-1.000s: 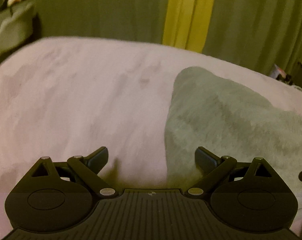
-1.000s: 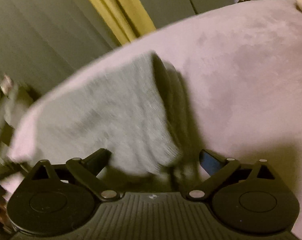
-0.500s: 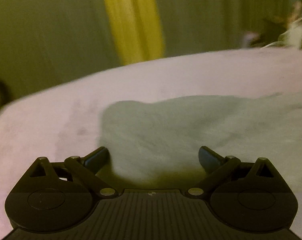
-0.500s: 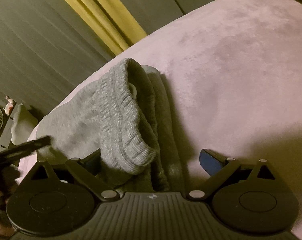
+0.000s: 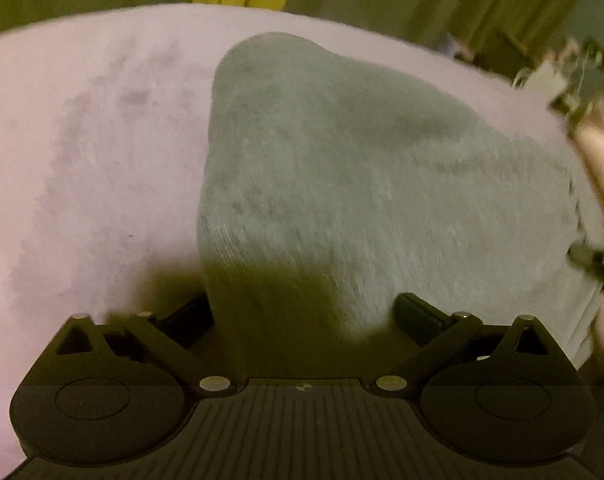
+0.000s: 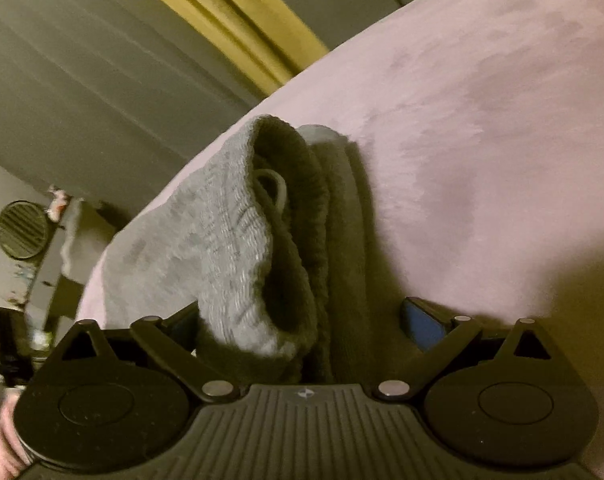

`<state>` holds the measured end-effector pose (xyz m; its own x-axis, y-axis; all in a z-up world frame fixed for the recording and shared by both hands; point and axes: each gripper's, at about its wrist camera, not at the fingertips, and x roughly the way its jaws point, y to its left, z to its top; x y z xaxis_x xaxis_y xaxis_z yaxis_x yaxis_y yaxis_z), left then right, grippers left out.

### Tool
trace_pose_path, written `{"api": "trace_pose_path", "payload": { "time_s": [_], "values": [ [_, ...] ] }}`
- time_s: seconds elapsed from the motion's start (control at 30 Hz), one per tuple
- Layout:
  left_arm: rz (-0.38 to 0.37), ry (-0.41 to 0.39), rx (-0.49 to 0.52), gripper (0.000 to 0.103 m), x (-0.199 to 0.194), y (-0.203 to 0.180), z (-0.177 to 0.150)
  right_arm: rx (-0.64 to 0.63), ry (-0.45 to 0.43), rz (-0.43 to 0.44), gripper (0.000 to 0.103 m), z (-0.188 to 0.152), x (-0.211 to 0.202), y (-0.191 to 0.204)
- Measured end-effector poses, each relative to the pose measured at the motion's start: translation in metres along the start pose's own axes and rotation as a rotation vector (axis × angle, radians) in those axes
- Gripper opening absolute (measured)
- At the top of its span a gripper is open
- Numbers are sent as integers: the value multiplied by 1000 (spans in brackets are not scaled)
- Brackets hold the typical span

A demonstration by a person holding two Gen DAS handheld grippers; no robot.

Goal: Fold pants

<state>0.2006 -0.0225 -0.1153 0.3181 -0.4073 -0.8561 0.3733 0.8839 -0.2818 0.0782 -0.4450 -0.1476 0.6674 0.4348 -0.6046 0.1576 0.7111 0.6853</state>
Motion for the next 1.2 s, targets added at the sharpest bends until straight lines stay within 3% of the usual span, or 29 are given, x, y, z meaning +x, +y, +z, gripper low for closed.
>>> {"api": "trace_pose_path", "payload": {
  "time_s": [0.1, 0.27, 0.37, 0.43, 0.47, 0.5, 0.53, 0.57, 0.63, 0.7, 0.73, 0.8, 0.83, 0.87, 0.93, 1.03, 1.2],
  "values": [
    [-56, 4, -33, 103, 3, 2, 8, -38, 50, 30, 99, 8, 8, 4],
    [-34, 73, 73, 103, 23, -12, 24, -88, 140, 34, 99, 25, 28, 15],
    [-81, 72, 25, 103, 26, -2, 29, -97, 154, 24, 99, 28, 33, 21],
    [-94, 37, 2, 100, 22, 0, 27, -128, 162, 16, 88, 25, 29, 25],
    [-90, 23, 18, 90, 20, -1, 25, -130, 169, 18, 73, 25, 27, 25],
    [-101, 4, 40, 85, 14, -3, 22, -104, 175, 43, 67, 27, 24, 22],
    [-123, -10, 57, 77, 10, -5, 21, -69, 181, 72, 65, 29, 22, 17],
    [-145, -15, 64, 75, 9, -6, 19, -33, 189, 93, 65, 31, 21, 12],
    [-160, 3, 41, 83, 17, 0, 21, -18, 215, 101, 68, 34, 25, 8],
    [-190, 18, -19, 91, 22, 5, 25, 9, 233, 135, 91, 37, 33, 7],
    [-175, 21, -43, 91, 22, 4, 27, 30, 238, 156, 96, 38, 38, 9],
    [-122, 17, -5, 75, 24, -14, 33, 15, 224, 103, 93, 36, 41, 22],
    [-100, -1, 22, 62, 21, -22, 35, -24, 211, 63, 87, 34, 41, 30],
    [-92, -12, 27, 49, 16, -25, 33, -85, 201, 8, 69, 30, 40, 40],
    [-109, -28, -4, 31, 7, -23, 33, -125, 184, -15, 59, 25, 31, 47],
    [-92, -45, -4, 24, -5, -24, 34, -110, 149, 2, 55, 28, 20, 57],
    [-56, -86, 19, 23, -13, -43, 57, -129, 68, 83, 53, 45, 8, 85]
  ]
}}
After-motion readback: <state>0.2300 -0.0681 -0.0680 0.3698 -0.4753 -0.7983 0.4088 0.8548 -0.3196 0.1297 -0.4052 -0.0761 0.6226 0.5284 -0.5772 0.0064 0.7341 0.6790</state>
